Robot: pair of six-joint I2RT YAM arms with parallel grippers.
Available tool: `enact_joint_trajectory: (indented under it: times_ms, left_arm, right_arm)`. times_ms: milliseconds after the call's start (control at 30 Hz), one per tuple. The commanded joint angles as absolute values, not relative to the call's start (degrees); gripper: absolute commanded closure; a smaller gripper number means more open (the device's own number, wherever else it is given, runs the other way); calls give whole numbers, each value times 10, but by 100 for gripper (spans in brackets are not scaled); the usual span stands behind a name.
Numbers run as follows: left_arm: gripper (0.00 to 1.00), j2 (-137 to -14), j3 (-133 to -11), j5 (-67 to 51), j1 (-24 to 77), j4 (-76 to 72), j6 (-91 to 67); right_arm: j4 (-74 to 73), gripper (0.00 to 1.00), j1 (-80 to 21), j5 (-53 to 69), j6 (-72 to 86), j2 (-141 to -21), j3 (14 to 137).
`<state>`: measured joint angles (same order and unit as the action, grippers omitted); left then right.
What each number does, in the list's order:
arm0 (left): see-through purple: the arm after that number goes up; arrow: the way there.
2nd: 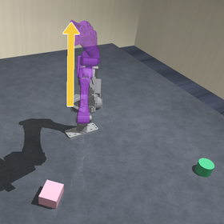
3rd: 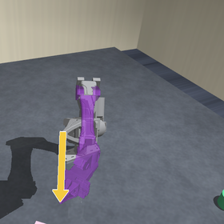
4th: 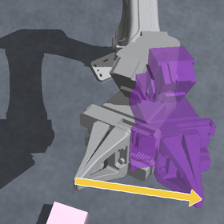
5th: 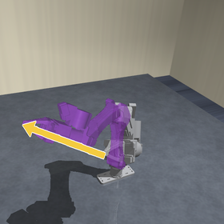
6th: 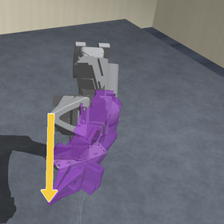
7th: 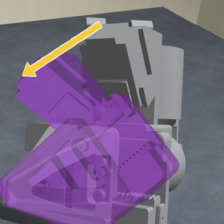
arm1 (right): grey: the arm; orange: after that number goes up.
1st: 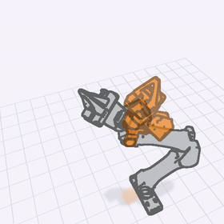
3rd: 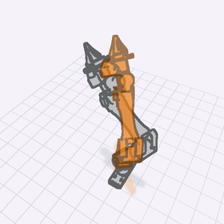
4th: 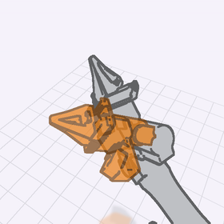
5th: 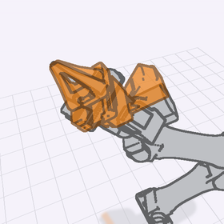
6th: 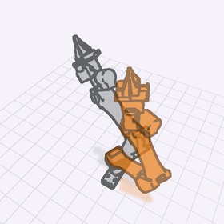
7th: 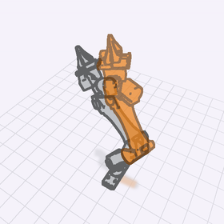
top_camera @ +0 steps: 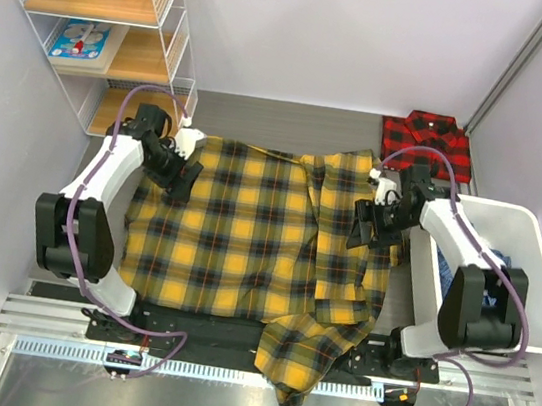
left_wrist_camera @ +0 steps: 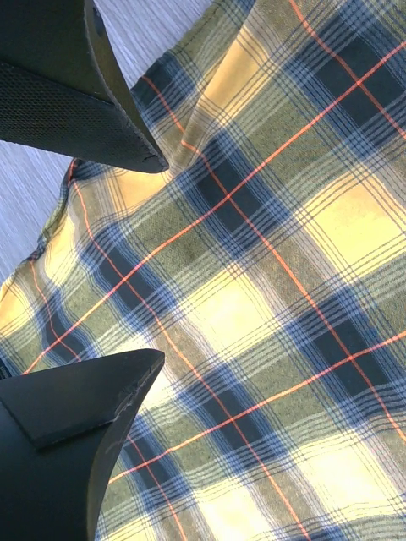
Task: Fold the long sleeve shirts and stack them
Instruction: Fold the shirt
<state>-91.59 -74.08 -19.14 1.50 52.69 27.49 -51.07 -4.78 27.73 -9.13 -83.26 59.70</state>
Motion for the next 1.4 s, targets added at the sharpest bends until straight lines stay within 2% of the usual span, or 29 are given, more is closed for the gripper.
enact_joint_trajectory:
  times_ms: [0,167,833,933,1067,1167,1200,1267,1300,1367]
  left_arm:
    - [15,-897,-762,-214,16,534,281]
    - [15,-896,-760,-207,16,527,285]
    - [15,-924,-783,-193,15,512,286]
    - [15,-925,-782,-193,15,507,281]
    - [15,-923,-780,-196,15,502,278]
    - [15,-921,-774,-209,15,492,277]
    - [15,-921,-776,-220,15,489,274]
    - [17,-925,-783,-236,14,478,273]
    - [17,-925,-787,-247,14,470,273]
    - [18,-925,-793,-254,14,422,277]
  right_arm:
    - [-518,26,-51,269,-71,-882,607]
    - [-516,26,-50,262,-55,-933,608]
    - [-554,33,-51,200,-62,-1009,640]
    - [-557,33,-51,208,-67,-1019,642]
    - [-548,39,-50,306,-76,-999,638]
    - [-528,48,-50,337,-88,-973,646]
    - [-519,63,-49,338,-87,-969,650]
    - [-515,82,-40,352,-85,-961,663]
    - [-515,98,-35,374,-79,-951,683]
    - [-513,99,-12,399,-71,-936,719]
